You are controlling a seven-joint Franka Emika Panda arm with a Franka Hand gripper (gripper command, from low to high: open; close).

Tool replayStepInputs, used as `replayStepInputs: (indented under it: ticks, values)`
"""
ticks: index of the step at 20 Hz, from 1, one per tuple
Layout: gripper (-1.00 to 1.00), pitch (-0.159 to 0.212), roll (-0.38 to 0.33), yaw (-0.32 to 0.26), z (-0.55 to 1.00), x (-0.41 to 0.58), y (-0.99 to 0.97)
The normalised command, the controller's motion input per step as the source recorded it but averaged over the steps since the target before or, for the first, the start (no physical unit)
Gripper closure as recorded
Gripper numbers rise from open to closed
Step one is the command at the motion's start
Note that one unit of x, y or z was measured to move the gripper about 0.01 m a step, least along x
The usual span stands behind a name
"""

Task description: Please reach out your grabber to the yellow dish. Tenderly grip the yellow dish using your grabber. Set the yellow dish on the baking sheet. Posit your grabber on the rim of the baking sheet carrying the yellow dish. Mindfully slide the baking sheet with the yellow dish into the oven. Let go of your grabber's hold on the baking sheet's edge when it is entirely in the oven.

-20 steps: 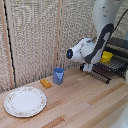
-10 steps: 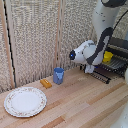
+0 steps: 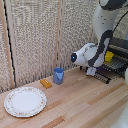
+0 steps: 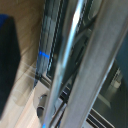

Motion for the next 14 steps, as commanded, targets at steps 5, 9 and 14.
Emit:
replayStepInputs:
  ticks: [5, 9, 14]
  values:
    - [1.0, -0.068, -0.038, -0.195, 0.05, -0.003, -0.01]
    - [1.0, -0.114, 0.01, -0.331, 0.12, 0.0, 0.0]
    - [1.0, -0.105, 0.139, -0.282, 0.25, 0.0, 0.03]
